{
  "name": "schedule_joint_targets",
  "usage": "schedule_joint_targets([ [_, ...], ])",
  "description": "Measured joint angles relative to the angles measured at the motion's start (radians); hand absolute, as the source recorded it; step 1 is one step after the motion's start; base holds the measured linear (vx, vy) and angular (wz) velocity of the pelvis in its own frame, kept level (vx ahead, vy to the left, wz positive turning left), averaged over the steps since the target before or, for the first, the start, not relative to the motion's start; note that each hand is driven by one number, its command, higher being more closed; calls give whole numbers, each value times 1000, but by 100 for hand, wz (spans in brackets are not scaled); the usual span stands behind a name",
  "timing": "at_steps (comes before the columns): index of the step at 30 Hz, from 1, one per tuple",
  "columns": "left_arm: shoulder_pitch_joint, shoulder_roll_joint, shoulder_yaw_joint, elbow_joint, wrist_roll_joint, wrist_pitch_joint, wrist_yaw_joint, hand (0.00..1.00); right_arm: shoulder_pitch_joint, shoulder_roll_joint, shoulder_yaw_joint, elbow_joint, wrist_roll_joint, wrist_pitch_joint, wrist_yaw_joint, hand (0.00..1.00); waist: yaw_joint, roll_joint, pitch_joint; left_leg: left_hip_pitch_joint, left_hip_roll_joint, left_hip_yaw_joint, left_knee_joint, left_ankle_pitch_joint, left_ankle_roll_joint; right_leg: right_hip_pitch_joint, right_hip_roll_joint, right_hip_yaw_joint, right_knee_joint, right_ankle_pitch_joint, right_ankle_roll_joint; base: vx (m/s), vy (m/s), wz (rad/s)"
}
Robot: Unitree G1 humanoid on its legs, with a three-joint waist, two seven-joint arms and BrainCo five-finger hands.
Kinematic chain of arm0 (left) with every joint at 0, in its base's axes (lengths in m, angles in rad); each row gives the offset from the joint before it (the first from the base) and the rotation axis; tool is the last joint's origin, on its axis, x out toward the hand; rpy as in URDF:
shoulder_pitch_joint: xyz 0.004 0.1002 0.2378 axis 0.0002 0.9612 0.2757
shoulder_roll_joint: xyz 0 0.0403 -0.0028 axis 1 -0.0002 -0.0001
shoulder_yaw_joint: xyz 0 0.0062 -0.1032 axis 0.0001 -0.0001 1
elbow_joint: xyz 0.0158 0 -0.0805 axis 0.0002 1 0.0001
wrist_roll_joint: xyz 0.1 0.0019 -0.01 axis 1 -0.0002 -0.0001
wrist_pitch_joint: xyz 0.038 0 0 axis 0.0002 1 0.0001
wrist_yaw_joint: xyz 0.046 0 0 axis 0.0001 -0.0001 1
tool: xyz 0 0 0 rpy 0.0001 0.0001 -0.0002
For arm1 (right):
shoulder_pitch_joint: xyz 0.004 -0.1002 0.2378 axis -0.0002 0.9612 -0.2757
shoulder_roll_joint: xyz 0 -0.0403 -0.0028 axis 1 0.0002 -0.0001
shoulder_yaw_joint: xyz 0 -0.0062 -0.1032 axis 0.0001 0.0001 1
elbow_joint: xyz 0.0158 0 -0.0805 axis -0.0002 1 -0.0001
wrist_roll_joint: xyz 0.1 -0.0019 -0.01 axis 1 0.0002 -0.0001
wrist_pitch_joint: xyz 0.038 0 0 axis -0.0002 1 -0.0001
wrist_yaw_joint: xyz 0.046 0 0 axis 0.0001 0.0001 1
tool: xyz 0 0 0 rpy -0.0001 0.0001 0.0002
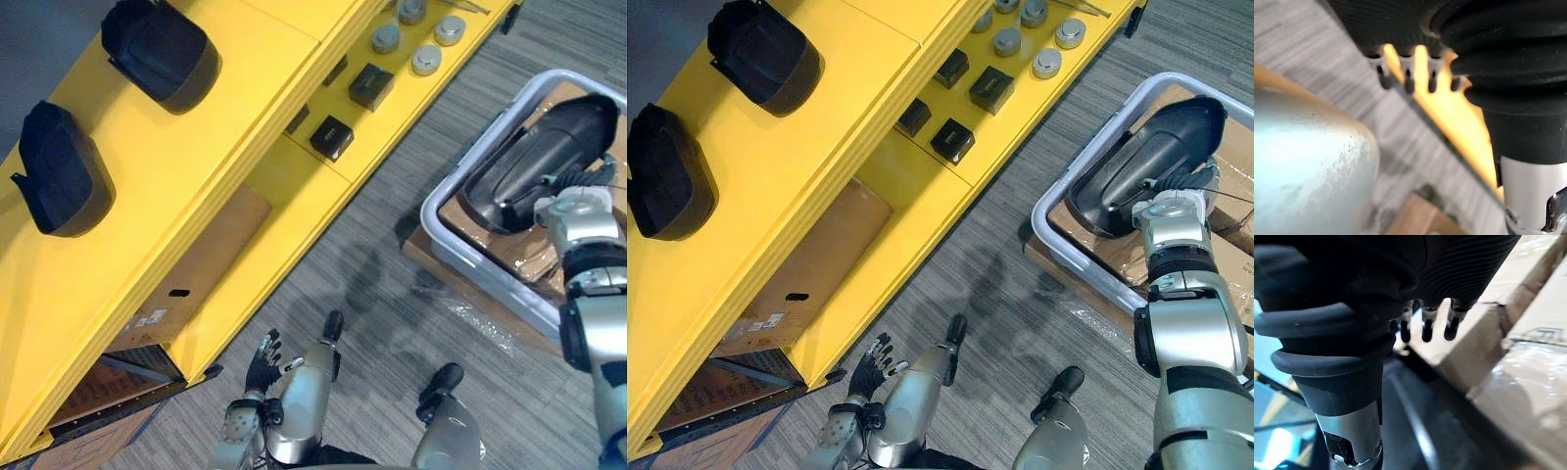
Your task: Walk over and take plastic housings, then place them on the shelf
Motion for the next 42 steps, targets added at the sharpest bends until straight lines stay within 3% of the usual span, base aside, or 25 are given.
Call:
schedule_joint_targets([
  [6,0,0,-7,6,0,0,1,0,0,-1,-7,27,1,42,-46,0,5,10,-7,-7,1,-5,7,0,0,-8,0,-4,7,-2,-2,-4,-2,2],
  [12,0,0,-8,6,-6,1,4,0,0,-2,-41,30,1,49,-86,0,6,10,-7,-9,5,-5,17,-1,0,-17,0,-1,20,-11,-8,-38,2,-2],
  [13,0,0,-8,6,-7,1,4,0,1,-2,-50,31,1,49,-84,100,6,10,-7,-9,5,-5,18,-1,0,-17,0,-1,21,-12,-8,-51,3,-2],
  [17,0,1,-9,6,-9,1,5,0,4,-2,-50,41,1,54,-39,100,6,10,-7,-9,5,-5,20,-1,0,-20,-2,-1,27,-15,-11,-8,1,0],
  [20,0,1,-10,6,-15,1,6,0,7,-2,-49,49,1,90,16,100,7,11,-7,-10,5,-5,20,-1,0,-23,-4,-2,35,-22,-12,0,0,0],
  [31,-3,-2,-31,7,-47,39,8,0,12,-60,-82,71,-5,122,52,100,22,35,-25,-22,2,-15,25,-4,-3,-35,-15,-15,70,-46,-12,1,-5,3],
  [42,-3,-2,-33,8,-74,39,6,0,51,-48,-177,72,-62,124,83,100,21,36,-25,-22,-2,-16,33,-6,-2,-29,-26,-18,74,-47,-10,-6,4,0],
])
